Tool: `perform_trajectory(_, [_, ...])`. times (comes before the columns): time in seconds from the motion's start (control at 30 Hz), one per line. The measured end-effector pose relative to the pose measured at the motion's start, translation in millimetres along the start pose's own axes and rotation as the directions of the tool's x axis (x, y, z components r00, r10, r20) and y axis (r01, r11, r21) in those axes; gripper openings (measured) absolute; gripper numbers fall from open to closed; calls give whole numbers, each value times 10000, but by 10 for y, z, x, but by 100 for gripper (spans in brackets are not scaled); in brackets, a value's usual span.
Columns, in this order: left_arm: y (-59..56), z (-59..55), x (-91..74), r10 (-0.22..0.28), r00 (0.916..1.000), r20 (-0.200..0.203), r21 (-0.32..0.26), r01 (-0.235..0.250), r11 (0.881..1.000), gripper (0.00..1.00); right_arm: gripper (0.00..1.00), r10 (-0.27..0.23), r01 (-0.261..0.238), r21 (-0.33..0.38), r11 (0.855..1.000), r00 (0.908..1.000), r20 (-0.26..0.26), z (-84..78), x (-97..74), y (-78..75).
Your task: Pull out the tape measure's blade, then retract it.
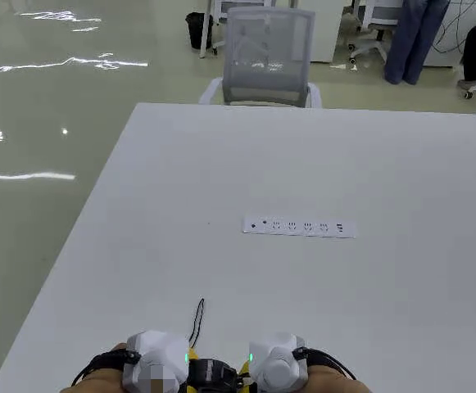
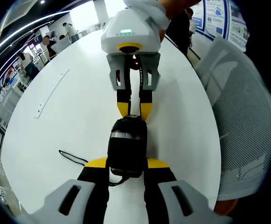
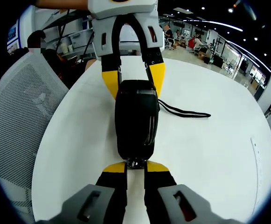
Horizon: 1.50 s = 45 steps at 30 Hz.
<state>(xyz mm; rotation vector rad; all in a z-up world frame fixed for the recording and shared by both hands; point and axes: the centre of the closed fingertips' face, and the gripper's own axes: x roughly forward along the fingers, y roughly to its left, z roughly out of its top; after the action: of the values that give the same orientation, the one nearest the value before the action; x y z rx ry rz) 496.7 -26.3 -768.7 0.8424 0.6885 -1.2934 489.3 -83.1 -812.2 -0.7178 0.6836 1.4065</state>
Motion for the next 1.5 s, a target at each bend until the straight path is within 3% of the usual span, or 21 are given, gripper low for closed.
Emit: perform_trajectory(1.5, [-3, -21, -19, 11, 10000, -26, 2, -11, 10000, 23, 11, -26, 24, -133, 9999, 9999, -149, -154, -216, 15])
